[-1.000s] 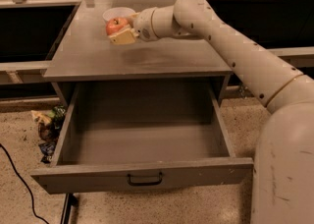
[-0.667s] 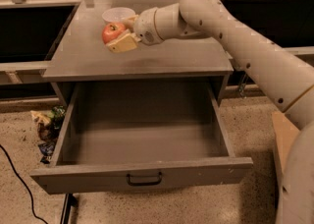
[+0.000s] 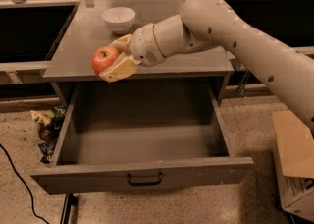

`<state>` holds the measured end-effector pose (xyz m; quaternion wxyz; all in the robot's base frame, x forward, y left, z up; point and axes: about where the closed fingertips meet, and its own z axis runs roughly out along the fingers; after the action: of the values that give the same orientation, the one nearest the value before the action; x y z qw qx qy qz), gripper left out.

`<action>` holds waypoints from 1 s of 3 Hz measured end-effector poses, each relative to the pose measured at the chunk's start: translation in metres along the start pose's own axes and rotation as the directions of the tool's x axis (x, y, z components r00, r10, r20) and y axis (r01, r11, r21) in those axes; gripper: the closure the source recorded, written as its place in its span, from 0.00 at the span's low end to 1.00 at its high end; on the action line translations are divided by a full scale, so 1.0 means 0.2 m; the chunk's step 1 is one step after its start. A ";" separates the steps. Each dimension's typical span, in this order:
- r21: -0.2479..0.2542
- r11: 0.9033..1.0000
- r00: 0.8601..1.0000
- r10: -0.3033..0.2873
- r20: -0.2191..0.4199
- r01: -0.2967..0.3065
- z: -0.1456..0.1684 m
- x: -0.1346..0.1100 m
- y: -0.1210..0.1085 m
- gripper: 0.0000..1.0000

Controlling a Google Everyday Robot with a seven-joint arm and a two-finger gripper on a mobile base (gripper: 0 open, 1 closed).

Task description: Place apple into top drawer

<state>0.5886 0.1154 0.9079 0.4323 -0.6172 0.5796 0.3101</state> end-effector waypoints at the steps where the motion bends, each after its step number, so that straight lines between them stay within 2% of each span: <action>1: -0.018 1.000 1.000 0.001 -0.005 -0.001 0.01 0.01 0.02 1.00; 2: -0.039 0.999 1.000 0.006 -0.022 -0.007 0.05 0.04 0.03 1.00; 3: -0.052 0.998 1.000 0.017 -0.023 -0.019 0.10 0.14 0.14 1.00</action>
Offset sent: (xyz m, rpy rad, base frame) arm -0.0014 0.0076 -0.0218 -0.0504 0.0398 0.0339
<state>0.5676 0.1223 0.8702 0.4067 -0.6265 0.5819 0.3218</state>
